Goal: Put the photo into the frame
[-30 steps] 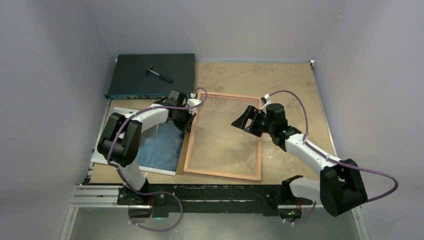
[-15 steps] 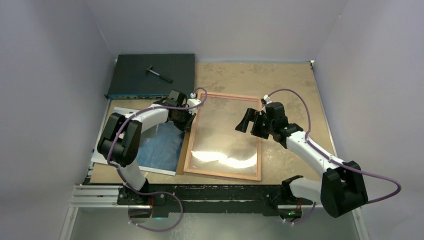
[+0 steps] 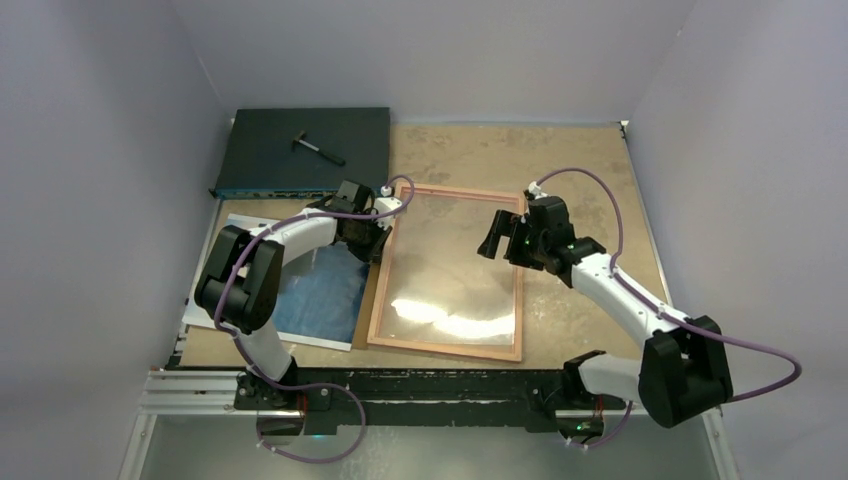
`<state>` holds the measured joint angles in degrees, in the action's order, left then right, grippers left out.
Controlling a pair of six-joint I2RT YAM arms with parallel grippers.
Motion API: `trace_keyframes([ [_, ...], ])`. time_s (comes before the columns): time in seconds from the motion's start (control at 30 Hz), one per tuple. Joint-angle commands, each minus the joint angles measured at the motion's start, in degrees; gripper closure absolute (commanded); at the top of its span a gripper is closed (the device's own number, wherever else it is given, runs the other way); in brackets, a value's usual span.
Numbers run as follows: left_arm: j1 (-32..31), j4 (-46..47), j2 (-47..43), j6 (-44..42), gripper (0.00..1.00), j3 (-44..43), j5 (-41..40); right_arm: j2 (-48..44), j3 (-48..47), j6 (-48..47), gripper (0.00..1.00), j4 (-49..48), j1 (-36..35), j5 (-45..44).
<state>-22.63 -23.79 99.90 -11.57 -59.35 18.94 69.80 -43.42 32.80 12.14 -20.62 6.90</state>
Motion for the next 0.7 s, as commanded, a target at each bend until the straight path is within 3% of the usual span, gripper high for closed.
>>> trace_keyframes([
  [0.0, -0.1, -1.4, 0.5, -0.1, 0.90, 0.5, 2.2, 0.6, -1.2, -1.7, 0.01, 0.9, -0.3, -3.7],
  [0.67, -0.1, -1.8, 0.8, -0.1, 0.91, 0.3, 1.9, 7.2, -1.4, -2.4, 0.01, -3.8, -0.3, -6.8],
])
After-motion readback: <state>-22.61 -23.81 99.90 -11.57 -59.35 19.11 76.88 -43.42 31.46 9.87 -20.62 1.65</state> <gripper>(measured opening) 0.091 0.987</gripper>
